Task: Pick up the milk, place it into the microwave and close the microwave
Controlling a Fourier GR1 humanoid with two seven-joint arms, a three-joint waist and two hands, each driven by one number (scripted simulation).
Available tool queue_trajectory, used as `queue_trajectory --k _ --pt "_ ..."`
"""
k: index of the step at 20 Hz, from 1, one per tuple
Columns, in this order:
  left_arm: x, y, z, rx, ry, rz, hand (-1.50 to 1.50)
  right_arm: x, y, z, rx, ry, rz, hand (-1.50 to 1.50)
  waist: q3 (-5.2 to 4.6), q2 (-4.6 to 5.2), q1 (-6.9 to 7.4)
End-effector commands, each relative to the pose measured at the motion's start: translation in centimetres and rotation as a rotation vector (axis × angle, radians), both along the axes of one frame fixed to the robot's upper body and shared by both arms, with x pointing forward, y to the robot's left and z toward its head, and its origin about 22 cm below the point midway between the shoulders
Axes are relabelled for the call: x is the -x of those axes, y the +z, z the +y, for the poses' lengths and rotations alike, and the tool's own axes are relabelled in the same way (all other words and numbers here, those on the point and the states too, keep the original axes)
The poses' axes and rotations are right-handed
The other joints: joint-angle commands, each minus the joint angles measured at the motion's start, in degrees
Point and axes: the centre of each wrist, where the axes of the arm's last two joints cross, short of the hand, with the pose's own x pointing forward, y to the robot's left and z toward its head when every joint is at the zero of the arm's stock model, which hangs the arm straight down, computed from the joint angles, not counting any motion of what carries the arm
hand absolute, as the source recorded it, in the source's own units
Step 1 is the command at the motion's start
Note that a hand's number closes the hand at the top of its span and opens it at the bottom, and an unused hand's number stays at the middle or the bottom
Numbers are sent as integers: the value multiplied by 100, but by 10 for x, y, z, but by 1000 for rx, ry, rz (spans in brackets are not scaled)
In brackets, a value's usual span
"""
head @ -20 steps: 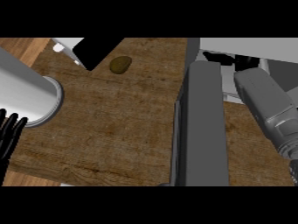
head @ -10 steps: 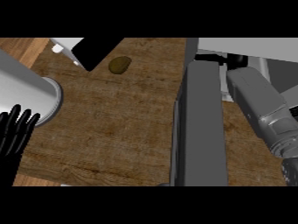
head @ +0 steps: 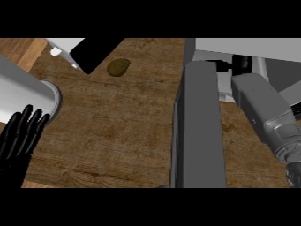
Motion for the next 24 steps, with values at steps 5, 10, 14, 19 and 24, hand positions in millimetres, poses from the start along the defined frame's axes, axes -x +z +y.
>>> queue_trajectory --k 5,10,14,19,24 --pt "-1 -1 -15 -9 -22 12 -150 10 -17 -23 -19 26 -1 -150 6 -50 -129" --pt "1 -6 -21 6 -40 -6 -150 9 -14 -22 -52 80 28 -150 -5 -86 -117" --pt "4 -10 -26 16 -30 21 -150 14 -23 -30 -105 82 6 -150 -5 -121 -213" --pt "-5 -13 -23 14 -47 31 -150 30 -50 -31 -144 109 7 -150 -10 -165 -373" --pt "2 -5 -40 -7 -85 52 -150 33 -58 -20 -203 181 27 -150 -10 -242 -440"
